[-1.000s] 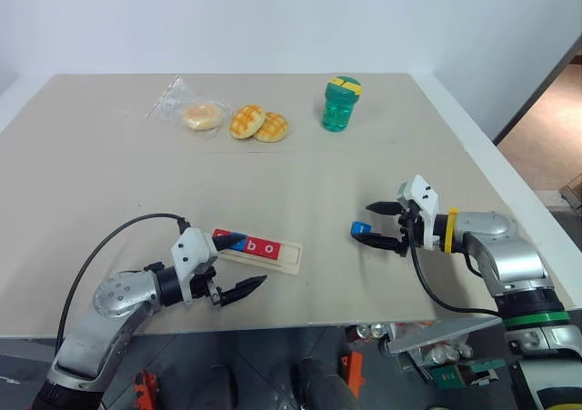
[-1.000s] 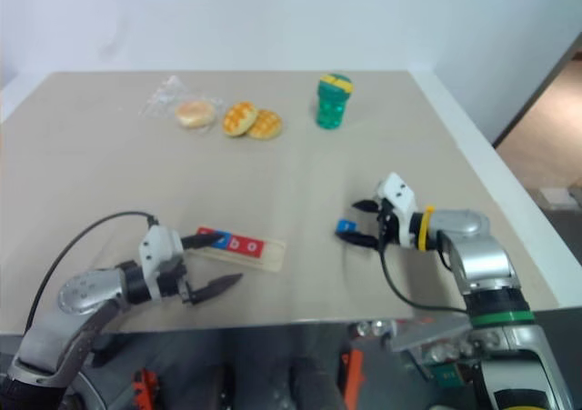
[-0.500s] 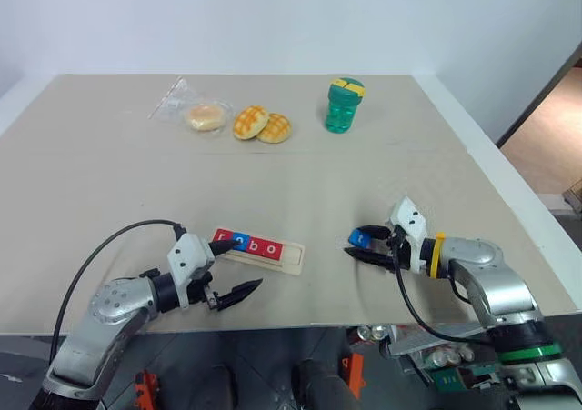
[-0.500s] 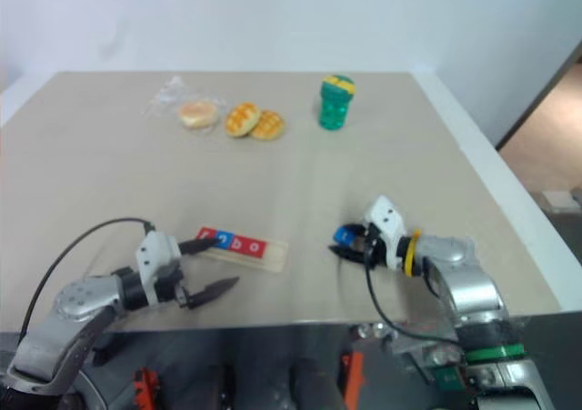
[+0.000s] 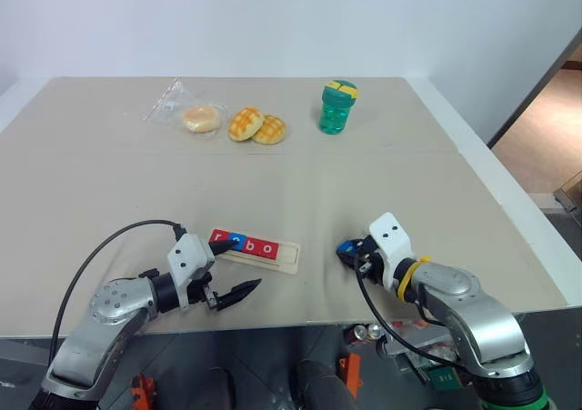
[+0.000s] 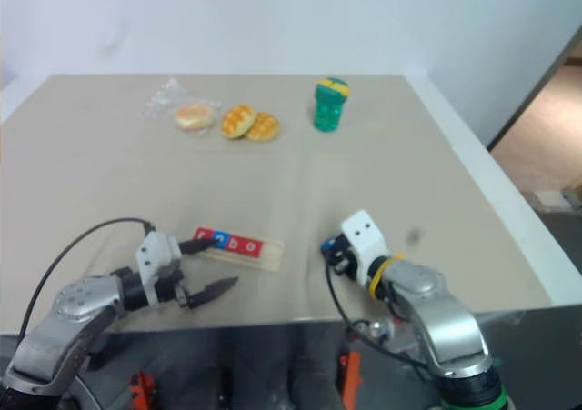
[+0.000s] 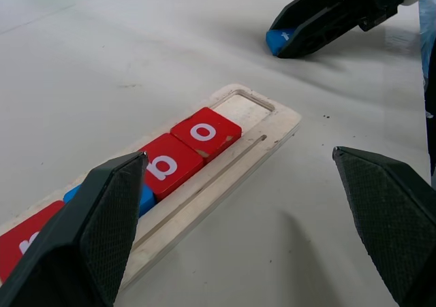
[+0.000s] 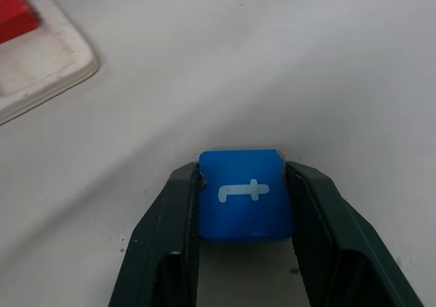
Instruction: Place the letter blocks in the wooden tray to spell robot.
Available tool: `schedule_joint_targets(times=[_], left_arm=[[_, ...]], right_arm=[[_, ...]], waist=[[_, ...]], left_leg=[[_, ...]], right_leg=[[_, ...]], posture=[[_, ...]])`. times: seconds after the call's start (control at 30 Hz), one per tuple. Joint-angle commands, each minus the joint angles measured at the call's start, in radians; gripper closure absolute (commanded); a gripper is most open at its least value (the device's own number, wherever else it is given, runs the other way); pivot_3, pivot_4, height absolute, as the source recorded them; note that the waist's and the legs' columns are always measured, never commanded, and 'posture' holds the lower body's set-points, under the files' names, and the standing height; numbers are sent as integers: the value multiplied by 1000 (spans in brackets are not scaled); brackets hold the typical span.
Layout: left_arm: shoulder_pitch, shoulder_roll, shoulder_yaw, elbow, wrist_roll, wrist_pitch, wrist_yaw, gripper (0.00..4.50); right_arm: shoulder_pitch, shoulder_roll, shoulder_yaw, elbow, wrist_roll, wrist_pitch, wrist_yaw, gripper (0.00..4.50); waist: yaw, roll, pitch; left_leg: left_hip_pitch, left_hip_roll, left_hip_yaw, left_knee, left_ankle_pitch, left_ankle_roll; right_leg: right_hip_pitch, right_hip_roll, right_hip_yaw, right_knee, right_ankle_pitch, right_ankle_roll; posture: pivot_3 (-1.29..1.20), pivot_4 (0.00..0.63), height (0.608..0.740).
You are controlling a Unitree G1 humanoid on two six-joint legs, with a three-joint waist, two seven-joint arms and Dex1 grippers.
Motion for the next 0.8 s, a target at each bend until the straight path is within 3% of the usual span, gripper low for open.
schedule_joint_targets(times=[0.03,0.37,0.6,0.8], left_arm=[[-2,1,4,-27,-1,-11,4,0],[-6,-11,5,-29,-14,-10,3,0],[-6,-9,13,-35,-25,-5,4,0],[0,-8,16,-40,-23,-3,18,0]], right_arm=[[-16,-7,-1,12,24,-16,21,3231],[-228,-43,27,73,239,-152,357,3231],[-327,-64,163,227,182,-294,487,3231],[-371,-35,195,342,170,-326,513,3231]], waist=[[0,0,0],[0,2,2],[2,2,2],[2,2,2]], left_leg=[[0,0,0,0,0,0],[-5,-2,0,-1,1,1],[-7,-2,-1,-3,-1,0],[-7,-3,-1,-2,-1,0]], right_leg=[[0,0,0,0,0,0],[-3,0,1,0,-1,3],[-4,0,0,0,-2,7],[-4,-1,-1,0,-1,7]], posture=[[0,150,740],[0,150,740],[0,150,740],[0,150,740]])
